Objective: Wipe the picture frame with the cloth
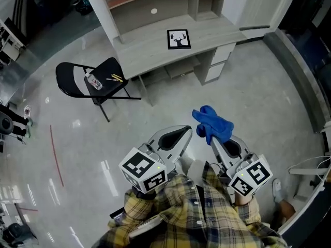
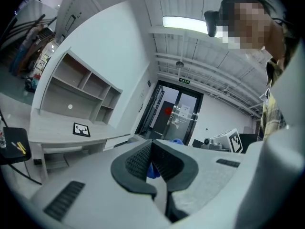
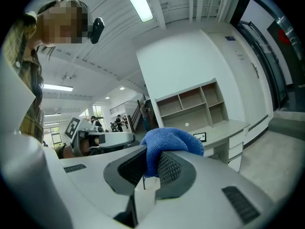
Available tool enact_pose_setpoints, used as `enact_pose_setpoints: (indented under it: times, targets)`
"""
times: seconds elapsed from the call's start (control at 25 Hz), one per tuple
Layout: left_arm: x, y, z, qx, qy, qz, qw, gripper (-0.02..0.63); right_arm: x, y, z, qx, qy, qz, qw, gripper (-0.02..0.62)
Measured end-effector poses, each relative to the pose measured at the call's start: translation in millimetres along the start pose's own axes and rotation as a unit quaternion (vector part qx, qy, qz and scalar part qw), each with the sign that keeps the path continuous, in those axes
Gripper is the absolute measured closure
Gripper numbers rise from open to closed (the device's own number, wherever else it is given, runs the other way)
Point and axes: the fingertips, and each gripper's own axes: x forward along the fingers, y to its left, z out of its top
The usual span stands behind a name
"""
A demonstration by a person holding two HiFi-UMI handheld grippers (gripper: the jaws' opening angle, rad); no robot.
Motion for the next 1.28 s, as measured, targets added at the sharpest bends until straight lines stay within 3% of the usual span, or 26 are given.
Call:
enact_pose_setpoints:
  times: [0.4,0.68,1.28]
  targets:
    - [-0.5,30.7,-14.0,-0.019,0.019,0.011,0.9996,0.601,12.5,-14.8,-12.1,0.025,0.004,-0.023,0.999,0.545]
    - [43.3,79.7,-6.9,-0.031,0.03,0.024,0.9988,0.601,51.4,-67.6,-9.9,0.04,0.022,-0.022,0.999,0.545]
    - [191.7,175.4,89.6,0.005,0.009,0.048,0.9988,0.601,136.2,-223.2,93.0,0.032,-0.017,-0.001,0.999,0.545]
